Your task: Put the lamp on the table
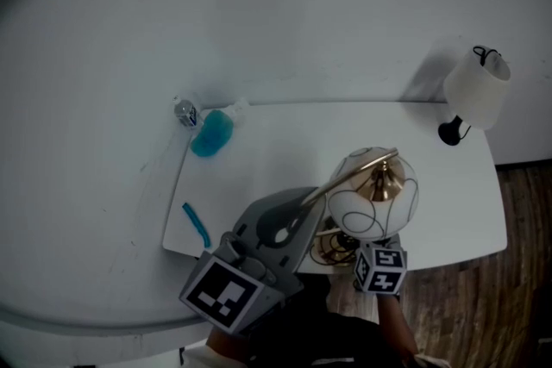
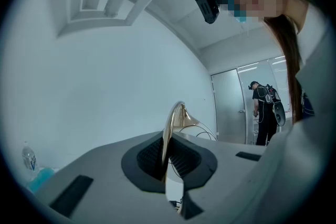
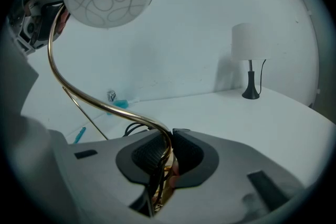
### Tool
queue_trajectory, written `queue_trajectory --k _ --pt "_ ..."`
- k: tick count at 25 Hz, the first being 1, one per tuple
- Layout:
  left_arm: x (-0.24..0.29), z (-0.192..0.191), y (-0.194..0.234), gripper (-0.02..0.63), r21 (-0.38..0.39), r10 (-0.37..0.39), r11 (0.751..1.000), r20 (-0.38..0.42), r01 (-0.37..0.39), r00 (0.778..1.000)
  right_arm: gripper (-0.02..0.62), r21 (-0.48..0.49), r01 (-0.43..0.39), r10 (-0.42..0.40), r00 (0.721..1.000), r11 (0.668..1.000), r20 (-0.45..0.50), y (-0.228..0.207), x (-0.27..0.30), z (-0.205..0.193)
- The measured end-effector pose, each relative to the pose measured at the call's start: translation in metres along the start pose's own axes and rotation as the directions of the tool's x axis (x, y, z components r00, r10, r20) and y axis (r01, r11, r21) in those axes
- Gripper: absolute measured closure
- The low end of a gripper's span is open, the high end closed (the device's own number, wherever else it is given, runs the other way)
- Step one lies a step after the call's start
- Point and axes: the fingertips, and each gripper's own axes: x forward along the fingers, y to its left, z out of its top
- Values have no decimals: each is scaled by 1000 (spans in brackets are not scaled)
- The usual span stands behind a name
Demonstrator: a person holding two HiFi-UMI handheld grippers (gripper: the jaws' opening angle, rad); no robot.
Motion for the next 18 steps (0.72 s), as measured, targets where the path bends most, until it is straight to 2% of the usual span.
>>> queue_trajectory --k 18 --pt "12 0 38 600 -10 -15 1000 -7 15 1000 546 11 11 -11 1000 1000 -16 12 35 13"
